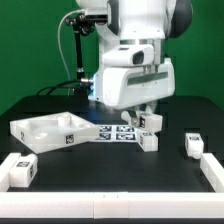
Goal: Assemble one leg
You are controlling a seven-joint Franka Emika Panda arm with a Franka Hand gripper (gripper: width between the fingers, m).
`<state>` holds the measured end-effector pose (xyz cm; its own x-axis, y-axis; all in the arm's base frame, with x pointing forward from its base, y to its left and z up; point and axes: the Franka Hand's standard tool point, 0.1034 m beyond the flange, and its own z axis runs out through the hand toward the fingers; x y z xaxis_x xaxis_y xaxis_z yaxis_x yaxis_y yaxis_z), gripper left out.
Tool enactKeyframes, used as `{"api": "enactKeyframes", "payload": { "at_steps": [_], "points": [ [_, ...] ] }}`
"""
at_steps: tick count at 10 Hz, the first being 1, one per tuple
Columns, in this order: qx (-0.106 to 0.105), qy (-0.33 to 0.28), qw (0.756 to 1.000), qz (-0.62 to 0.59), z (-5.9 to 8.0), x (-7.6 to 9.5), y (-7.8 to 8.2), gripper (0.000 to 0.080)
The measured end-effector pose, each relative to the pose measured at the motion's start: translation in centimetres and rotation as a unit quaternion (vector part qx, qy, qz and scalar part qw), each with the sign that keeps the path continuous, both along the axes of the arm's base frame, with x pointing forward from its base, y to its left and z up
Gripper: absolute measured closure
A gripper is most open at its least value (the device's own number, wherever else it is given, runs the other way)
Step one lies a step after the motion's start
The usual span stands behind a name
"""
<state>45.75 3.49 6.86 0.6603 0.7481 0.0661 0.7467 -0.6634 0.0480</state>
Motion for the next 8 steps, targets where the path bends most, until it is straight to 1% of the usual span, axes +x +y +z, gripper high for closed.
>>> {"api": "enactKeyframes", "payload": {
  "at_steps": [1,5,6,7,8],
  "points": [
    [-0.001,0.002,1.000,0.009,-0.2,0.1,-0.2,0.0518],
    [-0.001,0.002,1.000,0.008,-0.3,0.0,-0.2,0.0518],
    [0.000,0.003,1.000,0.003,-0.4,-0.4,0.1,0.0518],
    [0.007,-0.003,1.000,-0.017,-0.4,-2.5,1.8,0.0518],
    [0.015,-0.008,0.999,-0.030,-0.5,-5.2,4.3,0.0518]
  ]
}}
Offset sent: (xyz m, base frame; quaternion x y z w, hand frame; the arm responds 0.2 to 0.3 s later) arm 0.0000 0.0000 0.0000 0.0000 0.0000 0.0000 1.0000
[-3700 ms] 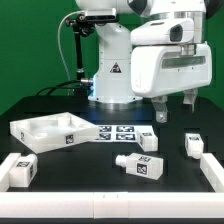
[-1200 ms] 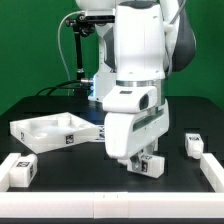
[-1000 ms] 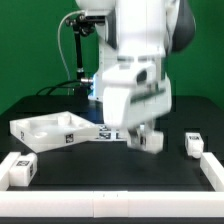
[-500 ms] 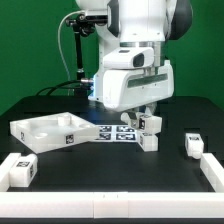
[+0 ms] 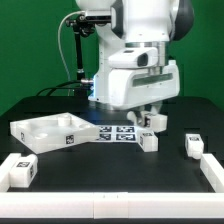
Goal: Assemble one leg
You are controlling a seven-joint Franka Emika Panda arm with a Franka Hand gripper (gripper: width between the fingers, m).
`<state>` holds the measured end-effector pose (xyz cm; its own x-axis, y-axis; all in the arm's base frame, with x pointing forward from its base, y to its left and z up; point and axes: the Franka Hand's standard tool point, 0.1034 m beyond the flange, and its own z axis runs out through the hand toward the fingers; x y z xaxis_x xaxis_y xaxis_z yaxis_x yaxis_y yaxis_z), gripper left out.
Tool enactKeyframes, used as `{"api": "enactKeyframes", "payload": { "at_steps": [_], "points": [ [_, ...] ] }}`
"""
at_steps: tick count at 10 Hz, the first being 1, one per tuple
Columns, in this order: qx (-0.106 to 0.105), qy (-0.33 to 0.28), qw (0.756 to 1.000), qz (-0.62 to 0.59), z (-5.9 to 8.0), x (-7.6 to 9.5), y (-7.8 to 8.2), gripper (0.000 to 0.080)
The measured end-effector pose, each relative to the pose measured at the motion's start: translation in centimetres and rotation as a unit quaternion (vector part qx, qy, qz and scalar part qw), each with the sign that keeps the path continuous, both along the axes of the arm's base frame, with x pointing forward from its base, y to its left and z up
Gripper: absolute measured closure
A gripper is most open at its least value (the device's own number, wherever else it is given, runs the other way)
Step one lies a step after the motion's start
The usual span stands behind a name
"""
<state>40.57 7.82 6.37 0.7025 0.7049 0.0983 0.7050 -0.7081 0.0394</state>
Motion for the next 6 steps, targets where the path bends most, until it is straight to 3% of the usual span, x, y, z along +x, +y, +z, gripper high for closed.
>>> {"api": "enactKeyframes", "payload": {
  "at_steps": [1,2,3,6],
  "points": [
    [0.010,-0.003,1.000,-0.019,-0.4,-2.0,2.6,0.0518],
    [0.009,0.001,1.000,-0.003,-0.7,-2.8,3.6,0.0518],
    [0.008,-0.003,1.000,-0.004,-0.5,-2.1,2.9,0.0518],
    [0.010,-0.005,1.000,-0.004,-0.8,-2.2,3.0,0.0518]
  ]
}}
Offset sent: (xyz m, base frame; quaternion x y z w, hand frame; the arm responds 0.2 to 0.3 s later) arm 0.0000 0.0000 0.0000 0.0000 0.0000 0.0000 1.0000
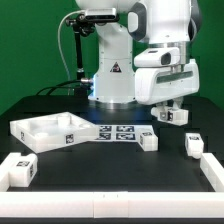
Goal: Assemble one leg
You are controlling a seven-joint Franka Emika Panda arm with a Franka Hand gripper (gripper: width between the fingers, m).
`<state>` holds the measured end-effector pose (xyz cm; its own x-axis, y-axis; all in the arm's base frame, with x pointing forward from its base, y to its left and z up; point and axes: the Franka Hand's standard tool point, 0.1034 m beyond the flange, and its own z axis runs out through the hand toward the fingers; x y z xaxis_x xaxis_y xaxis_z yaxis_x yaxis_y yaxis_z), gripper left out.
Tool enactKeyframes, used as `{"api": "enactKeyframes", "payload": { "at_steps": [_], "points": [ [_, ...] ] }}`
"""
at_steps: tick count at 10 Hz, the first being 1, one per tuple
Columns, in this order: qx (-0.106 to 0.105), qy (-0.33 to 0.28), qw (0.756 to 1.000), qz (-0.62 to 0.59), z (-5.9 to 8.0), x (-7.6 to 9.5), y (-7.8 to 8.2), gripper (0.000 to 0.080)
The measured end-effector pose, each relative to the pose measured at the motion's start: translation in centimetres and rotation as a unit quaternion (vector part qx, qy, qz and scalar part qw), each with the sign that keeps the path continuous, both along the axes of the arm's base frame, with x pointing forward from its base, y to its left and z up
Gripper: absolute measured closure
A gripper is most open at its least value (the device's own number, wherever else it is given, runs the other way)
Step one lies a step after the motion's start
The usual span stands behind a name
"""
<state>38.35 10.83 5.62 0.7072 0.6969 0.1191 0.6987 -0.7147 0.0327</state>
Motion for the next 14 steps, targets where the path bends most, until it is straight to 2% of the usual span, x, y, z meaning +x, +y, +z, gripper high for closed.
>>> {"api": "enactKeyframes", "payload": {
  "at_steps": [2,4,5,8,9,10,11,12,13,14],
  "points": [
    [0.010,0.002,1.000,-0.002,-2.5,-2.4,-0.1,0.0518],
    [0.018,0.002,1.000,0.001,-4.1,-3.3,0.5,0.0518],
    [0.019,0.001,1.000,0.000,-4.5,-3.1,0.5,0.0518],
    [0.021,-0.004,1.000,0.000,-4.3,-2.3,0.7,0.0517],
    [0.019,0.000,1.000,-0.003,-4.2,-2.2,0.7,0.0346],
    [0.012,0.010,1.000,-0.010,-3.3,-1.8,0.6,0.0198],
    [0.007,0.018,1.000,-0.022,-2.3,-1.5,0.7,0.0198],
    [0.001,0.024,0.999,-0.033,-0.6,-0.7,1.1,0.0158],
    [-0.002,0.032,0.997,-0.067,1.0,0.5,1.8,0.0152],
    [0.003,0.037,0.993,-0.108,1.9,2.5,2.4,0.0152]
  ]
}}
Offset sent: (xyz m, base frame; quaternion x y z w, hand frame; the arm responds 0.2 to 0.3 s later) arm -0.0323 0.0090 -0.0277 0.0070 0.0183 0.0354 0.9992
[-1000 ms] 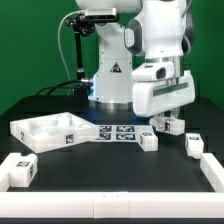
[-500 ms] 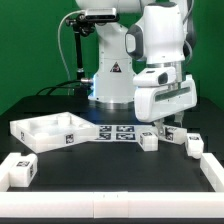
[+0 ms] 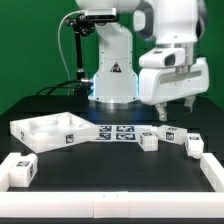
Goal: Assemble one leg
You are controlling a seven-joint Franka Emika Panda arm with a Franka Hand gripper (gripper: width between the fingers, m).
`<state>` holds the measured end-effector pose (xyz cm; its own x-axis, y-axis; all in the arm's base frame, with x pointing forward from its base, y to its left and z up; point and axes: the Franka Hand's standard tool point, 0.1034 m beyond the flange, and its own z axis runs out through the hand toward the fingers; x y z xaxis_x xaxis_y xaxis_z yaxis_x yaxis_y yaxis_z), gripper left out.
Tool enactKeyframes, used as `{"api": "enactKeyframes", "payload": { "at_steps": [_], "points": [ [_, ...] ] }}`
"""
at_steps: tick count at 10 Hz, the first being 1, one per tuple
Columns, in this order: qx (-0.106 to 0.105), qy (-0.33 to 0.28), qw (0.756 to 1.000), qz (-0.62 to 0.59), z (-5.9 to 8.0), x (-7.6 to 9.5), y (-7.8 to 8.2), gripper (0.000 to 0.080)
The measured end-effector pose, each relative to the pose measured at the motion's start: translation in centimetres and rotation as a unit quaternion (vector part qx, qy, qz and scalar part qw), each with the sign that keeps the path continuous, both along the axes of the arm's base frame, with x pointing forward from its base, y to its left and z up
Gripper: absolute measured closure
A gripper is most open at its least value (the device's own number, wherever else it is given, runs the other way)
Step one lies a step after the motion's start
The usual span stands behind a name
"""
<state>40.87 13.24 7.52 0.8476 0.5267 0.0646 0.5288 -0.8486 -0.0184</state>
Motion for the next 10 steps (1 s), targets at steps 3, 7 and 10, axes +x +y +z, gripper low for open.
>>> {"api": "enactKeyframes", "payload": {
  "at_steps": [3,7,10],
  "points": [
    [0.019,-0.009,0.998,-0.055,-1.0,3.5,2.4,0.0150],
    [0.019,-0.006,0.998,-0.058,-1.1,3.4,2.1,0.0150],
    [0.030,0.009,0.993,-0.118,-4.9,2.2,2.7,0.0150]
  ]
}}
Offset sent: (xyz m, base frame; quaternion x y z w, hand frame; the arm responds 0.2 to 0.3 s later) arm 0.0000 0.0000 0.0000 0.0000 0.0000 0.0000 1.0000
